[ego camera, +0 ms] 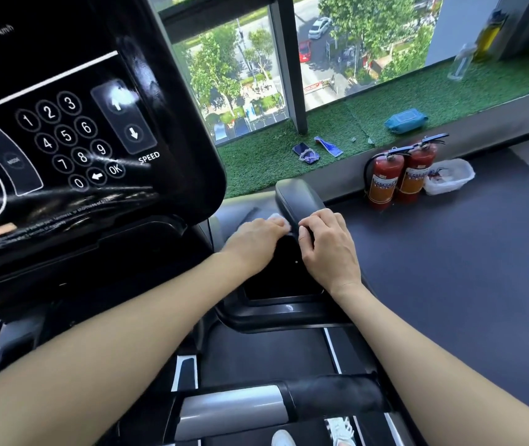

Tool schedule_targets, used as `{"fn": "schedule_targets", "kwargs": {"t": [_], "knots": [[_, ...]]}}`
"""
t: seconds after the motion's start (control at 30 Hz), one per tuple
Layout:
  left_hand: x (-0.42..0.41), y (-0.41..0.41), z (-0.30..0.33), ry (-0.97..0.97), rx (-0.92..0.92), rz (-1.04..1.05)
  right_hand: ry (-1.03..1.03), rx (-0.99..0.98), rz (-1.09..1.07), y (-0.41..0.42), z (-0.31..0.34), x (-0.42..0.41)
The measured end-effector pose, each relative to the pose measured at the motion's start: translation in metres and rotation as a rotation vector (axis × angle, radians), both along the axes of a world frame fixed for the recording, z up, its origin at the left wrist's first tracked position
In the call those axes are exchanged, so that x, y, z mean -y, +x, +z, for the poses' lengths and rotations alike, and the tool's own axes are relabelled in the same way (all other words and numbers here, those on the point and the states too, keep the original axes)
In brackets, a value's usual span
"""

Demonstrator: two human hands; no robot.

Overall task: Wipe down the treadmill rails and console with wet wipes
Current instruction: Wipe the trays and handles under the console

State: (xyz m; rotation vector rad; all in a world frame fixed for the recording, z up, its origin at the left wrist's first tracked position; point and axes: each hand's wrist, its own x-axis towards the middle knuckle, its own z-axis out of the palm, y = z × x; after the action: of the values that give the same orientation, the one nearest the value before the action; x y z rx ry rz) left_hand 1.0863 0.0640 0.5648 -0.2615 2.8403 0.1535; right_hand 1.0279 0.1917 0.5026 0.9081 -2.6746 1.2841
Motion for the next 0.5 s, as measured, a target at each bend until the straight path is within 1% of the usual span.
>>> {"fn": "schedule_targets", "kwargs": {"t": [0.1,0.27,0.37,0.43,0.5], "knots": [[-0.002,-0.006,-0.003,0.008,0.015,0.006,-0.007,0.011,0.003,0.000,0.001,-0.001],[0.033,0.033,0.020,-0.113,-0.002,0.098,-0.027,0.029,0.002,0.002,0.002,-0.001],[0.014,0.014,0.008,-0.041,-0.023,0.102,-0.020,0.036,-0.006,0.001,0.002,-0.001],[-0.007,-0.003,-0.002,0.007,-0.028,0.045,-0.025,0.040,-0.013,0.001,0.001,-0.001],[-0.011,-0.007,-0.006,0.022,-0.040,0.001,-0.035,0.044,-0.015,0.001,0.001,-0.002]]}}
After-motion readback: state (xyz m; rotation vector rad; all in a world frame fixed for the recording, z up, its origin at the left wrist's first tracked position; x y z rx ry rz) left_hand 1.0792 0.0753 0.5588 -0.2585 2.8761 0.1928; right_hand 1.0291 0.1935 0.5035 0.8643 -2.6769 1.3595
